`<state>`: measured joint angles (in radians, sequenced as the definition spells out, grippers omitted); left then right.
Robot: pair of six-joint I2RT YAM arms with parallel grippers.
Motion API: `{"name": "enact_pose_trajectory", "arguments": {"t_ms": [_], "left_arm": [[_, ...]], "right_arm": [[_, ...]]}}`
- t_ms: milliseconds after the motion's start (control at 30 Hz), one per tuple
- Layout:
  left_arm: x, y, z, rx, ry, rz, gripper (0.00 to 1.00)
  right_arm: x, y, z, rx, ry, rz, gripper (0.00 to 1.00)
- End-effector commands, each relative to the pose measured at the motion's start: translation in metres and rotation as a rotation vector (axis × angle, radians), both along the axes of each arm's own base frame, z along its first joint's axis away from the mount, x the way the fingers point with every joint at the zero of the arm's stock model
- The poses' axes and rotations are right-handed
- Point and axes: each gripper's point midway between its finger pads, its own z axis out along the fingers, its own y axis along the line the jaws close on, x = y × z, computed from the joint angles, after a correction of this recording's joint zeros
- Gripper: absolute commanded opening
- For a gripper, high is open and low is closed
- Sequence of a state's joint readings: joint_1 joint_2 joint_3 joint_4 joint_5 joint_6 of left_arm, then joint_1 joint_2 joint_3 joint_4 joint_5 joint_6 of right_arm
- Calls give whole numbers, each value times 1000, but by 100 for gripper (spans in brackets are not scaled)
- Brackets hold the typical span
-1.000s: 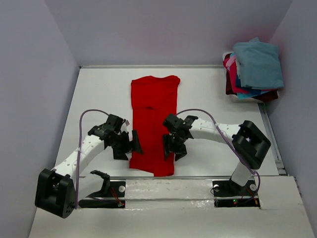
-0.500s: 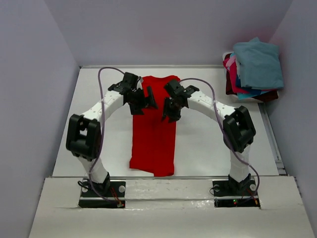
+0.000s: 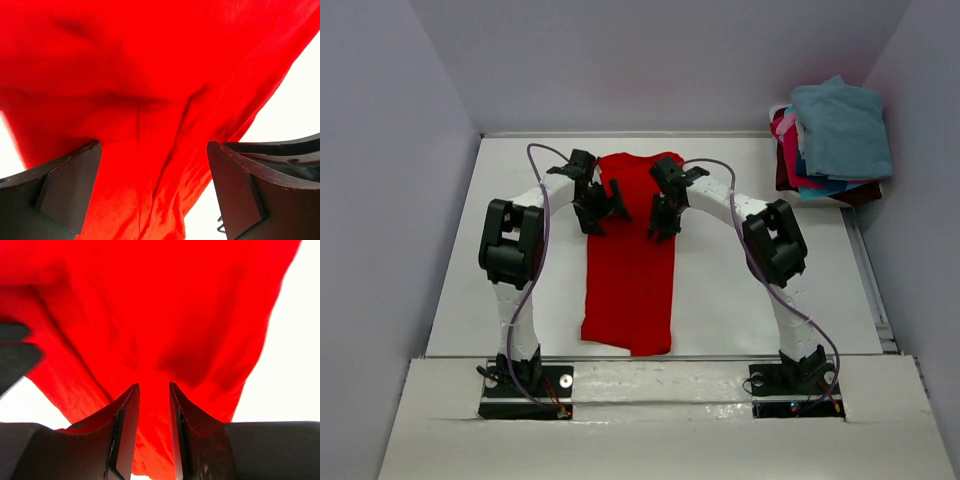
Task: Fold and stack the t-shirts
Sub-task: Fold the tshirt
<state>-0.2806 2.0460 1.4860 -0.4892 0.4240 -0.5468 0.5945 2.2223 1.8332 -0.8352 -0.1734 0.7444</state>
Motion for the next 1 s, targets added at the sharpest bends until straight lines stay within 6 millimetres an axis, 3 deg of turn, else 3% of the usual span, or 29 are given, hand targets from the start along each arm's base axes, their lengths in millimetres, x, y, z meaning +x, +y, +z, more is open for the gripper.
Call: {"name": "enact_pose_trajectory", "arguments": {"t_ms": [0, 200, 600, 767, 867, 967], "left_arm": [[22, 5, 6, 6, -32, 2, 99], [38, 2, -2, -12, -16, -6, 99], [68, -8, -42, -29, 62, -42, 99], [85, -1, -45, -30, 60, -6, 99], [94, 17, -52, -37, 68, 34, 99], [98, 21, -53, -52, 68, 43, 99]], "right_arm": [[12, -7, 6, 14, 0, -11, 35], [28, -19, -13, 25, 59, -32, 36], [99, -37, -46, 68, 61, -37, 40], [119, -65, -51, 65, 53, -98, 42], [127, -90, -51, 39, 45, -135, 43], [129, -95, -47, 45, 45, -139, 44]]}}
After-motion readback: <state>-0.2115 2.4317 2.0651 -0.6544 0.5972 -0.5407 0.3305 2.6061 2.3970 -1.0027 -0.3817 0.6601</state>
